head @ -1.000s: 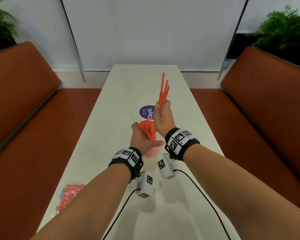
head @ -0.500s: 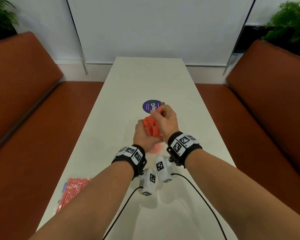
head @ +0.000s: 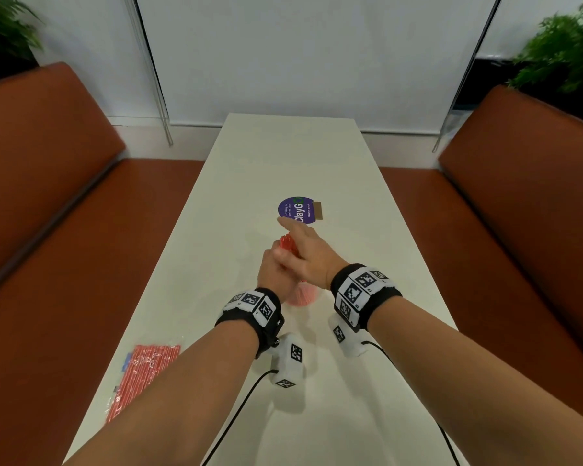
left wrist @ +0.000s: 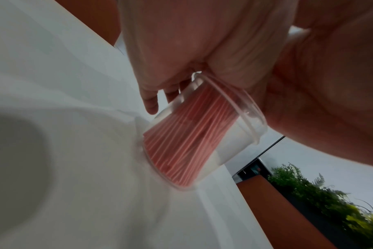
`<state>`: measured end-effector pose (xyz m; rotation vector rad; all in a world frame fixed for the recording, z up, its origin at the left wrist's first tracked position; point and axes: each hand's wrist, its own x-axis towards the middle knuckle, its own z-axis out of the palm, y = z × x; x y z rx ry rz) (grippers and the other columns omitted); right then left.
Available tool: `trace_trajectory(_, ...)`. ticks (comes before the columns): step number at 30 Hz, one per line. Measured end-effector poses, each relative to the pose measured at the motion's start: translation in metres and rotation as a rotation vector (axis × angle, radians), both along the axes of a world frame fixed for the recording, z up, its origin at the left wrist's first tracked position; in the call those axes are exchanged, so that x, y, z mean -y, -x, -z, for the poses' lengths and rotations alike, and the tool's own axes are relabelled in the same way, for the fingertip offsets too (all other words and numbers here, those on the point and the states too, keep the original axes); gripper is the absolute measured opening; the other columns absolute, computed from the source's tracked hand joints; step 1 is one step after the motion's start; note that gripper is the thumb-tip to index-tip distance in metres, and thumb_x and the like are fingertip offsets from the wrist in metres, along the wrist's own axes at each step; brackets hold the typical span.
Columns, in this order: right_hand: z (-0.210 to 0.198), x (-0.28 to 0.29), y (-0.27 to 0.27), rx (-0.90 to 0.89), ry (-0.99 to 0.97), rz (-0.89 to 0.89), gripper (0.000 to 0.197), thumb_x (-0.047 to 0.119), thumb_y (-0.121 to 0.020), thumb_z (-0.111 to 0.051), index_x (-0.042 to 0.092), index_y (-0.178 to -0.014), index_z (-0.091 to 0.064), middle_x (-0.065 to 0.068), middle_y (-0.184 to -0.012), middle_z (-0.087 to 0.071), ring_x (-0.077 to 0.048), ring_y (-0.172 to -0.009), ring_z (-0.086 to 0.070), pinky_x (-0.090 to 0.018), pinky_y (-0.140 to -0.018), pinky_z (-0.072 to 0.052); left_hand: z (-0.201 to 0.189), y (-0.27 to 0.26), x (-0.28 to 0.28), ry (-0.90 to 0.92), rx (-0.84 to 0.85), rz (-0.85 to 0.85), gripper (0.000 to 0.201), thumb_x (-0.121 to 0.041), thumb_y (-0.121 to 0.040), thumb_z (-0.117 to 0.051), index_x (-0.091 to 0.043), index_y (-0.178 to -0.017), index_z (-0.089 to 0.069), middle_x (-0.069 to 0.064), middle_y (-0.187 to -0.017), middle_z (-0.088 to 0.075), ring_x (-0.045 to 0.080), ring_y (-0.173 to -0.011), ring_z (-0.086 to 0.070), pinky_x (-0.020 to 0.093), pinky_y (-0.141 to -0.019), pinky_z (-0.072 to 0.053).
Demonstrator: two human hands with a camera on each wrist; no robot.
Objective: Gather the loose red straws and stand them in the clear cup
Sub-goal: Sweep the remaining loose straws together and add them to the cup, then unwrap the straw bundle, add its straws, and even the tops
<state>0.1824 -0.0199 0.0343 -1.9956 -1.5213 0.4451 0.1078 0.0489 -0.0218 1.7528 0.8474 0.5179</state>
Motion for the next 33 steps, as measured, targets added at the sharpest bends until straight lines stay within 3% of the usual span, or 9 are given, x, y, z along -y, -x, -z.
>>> trace_trajectory(3,0.007,-0.002,-0.002,0.224,0.032,-0.02,0.054,0.022,-0.099,-0.043,0.004,-0.147,-0.028,-0.012,-0.157,-0.023,-0.028,-0.144,-0.022,-0.032,-0.118,-0.017,-0.003,0.002,0.003,0.01,0.015,0.002,0.042,-0.031,-0.078,-0.059,-0.017,-0.117,-0.052,0.008,-0.105,-0.066,0.026,-0.095,-0.067,0.045,-0.084,-0.057)
trace_trajectory(7,0.006,-0.001,0.0,0.208,-0.002,0.027,0.047,0.017,-0.101,-0.037,0.007,-0.146,-0.031,-0.011,-0.157,-0.025,-0.029,-0.142,-0.026,-0.033,-0.118,-0.021,-0.009,0.013,0.008,0.108,0.086,0.074,0.067,-0.033,-0.063,-0.072,-0.02,-0.124,-0.048,0.002,-0.109,-0.068,0.02,-0.102,-0.066,0.042,-0.092,-0.054)
trace_trajectory(13,0.003,0.0,0.005,0.261,0.119,-0.035,0.054,0.037,-0.1,-0.036,0.015,-0.148,-0.029,-0.011,-0.159,-0.018,-0.032,-0.145,-0.014,-0.04,-0.119,-0.016,-0.01,0.019,0.01,0.072,0.037,0.266,0.08,-0.008,-0.066,-0.083,-0.006,-0.132,-0.038,-0.003,-0.114,-0.058,0.011,-0.103,-0.06,0.018,-0.084,-0.052)
trace_trajectory(16,0.006,-0.002,0.008,0.352,0.141,-0.085,0.051,0.031,-0.099,-0.039,0.015,-0.147,-0.031,-0.009,-0.157,-0.023,-0.034,-0.143,-0.016,-0.04,-0.118,-0.018,-0.009,0.02,0.012,0.077,-0.014,0.247,0.082,-0.008,-0.061,-0.085,-0.007,-0.13,-0.04,0.005,-0.122,-0.057,0.023,-0.115,-0.057,0.035,-0.096,-0.049)
trace_trajectory(18,0.006,-0.004,0.007,0.366,0.098,-0.06,0.046,0.018,-0.099,-0.039,0.011,-0.144,-0.038,-0.009,-0.154,-0.031,-0.032,-0.141,-0.024,-0.034,-0.117,-0.021,-0.005,0.019,0.013,0.143,0.0,0.227,0.088,-0.018,-0.05,-0.087,-0.02,-0.122,-0.038,0.006,-0.126,-0.057,0.024,-0.119,-0.057,0.041,-0.1,-0.049)
trace_trajectory(23,0.002,-0.006,0.005,0.372,0.02,0.073,0.039,0.017,-0.1,-0.038,0.007,-0.138,-0.047,-0.01,-0.144,-0.047,-0.026,-0.136,-0.035,-0.027,-0.113,-0.023,-0.008,0.023,0.012,0.106,-0.014,0.211,0.085,-0.005,-0.066,-0.084,-0.015,-0.131,-0.03,-0.003,-0.119,-0.055,0.016,-0.111,-0.057,0.028,-0.089,-0.049)
trace_trajectory(26,0.003,-0.003,0.008,0.279,0.024,0.07,0.045,0.032,-0.101,-0.035,0.01,-0.138,-0.047,-0.01,-0.146,-0.045,-0.026,-0.137,-0.033,-0.032,-0.115,-0.024,-0.011,0.023,0.014,0.091,-0.007,0.257,0.095,-0.006,-0.066,-0.083,-0.013,-0.141,-0.025,-0.001,-0.127,-0.054,0.015,-0.117,-0.056,0.032,-0.099,-0.049)
trace_trajectory(28,0.008,-0.002,0.008,0.367,0.027,0.041,0.051,0.038,-0.099,-0.031,0.012,-0.141,-0.042,-0.009,-0.149,-0.041,-0.029,-0.14,-0.03,-0.038,-0.118,-0.024,-0.014,0.023,0.015,0.069,-0.045,0.269,0.09,-0.012,-0.063,-0.084,-0.01,-0.137,-0.033,0.004,-0.128,-0.057,0.019,-0.117,-0.057,0.034,-0.099,-0.05)
trace_trajectory(33,0.01,-0.005,0.005,0.555,0.141,-0.032,0.051,0.024,-0.097,-0.037,0.007,-0.145,-0.032,-0.011,-0.153,-0.034,-0.03,-0.141,-0.029,-0.039,-0.119,-0.02,-0.02,0.029,0.016,0.044,-0.111,0.213,0.083,-0.01,-0.063,-0.086,-0.008,-0.13,-0.037,0.004,-0.124,-0.059,0.018,-0.113,-0.058,0.029,-0.095,-0.049)
